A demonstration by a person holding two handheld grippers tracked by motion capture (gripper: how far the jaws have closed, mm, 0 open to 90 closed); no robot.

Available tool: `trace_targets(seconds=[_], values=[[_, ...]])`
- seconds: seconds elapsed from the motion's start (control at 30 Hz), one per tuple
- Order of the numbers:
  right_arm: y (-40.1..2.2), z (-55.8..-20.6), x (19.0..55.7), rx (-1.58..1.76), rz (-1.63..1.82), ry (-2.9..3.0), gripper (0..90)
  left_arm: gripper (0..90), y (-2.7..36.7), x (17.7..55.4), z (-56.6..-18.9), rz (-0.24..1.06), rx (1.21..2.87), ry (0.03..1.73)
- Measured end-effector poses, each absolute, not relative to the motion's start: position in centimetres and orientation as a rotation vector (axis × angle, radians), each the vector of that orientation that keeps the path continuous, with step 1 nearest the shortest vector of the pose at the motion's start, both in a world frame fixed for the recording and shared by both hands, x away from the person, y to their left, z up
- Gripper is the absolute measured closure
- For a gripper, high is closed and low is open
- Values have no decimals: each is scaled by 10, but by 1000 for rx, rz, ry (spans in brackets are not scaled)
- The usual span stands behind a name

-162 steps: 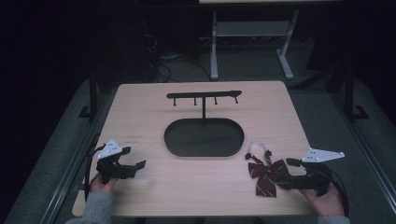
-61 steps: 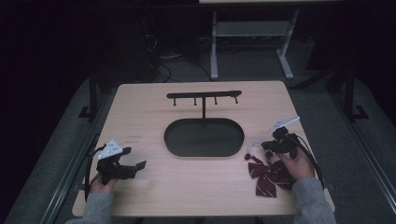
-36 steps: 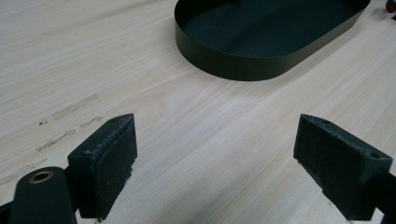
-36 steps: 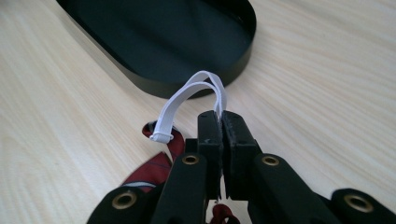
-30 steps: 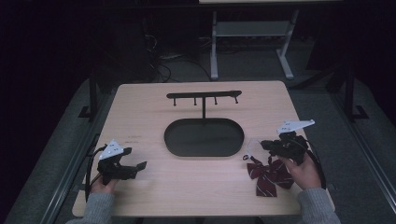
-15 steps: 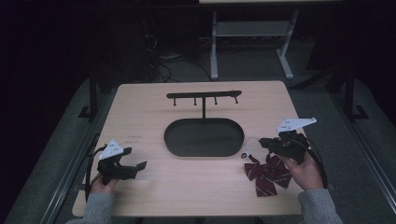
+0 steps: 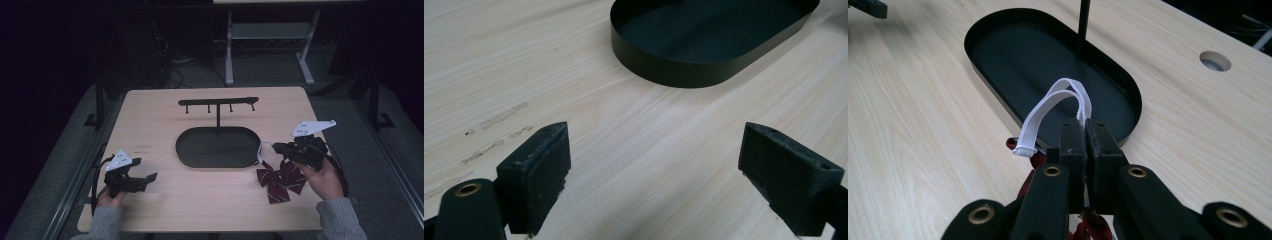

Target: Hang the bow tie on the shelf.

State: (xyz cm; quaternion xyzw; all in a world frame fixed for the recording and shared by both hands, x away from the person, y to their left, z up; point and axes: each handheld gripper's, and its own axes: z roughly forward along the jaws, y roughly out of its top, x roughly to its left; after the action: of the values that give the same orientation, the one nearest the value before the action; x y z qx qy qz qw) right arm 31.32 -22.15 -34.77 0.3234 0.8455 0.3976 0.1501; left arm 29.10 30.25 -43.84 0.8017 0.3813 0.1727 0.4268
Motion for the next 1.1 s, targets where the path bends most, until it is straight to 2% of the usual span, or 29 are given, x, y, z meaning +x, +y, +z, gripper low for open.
trace_targets(seconds=[1.1], values=[[-176, -302, 330, 776, 1183, 2450, 866, 131, 303, 291, -437, 437, 1999, 944]])
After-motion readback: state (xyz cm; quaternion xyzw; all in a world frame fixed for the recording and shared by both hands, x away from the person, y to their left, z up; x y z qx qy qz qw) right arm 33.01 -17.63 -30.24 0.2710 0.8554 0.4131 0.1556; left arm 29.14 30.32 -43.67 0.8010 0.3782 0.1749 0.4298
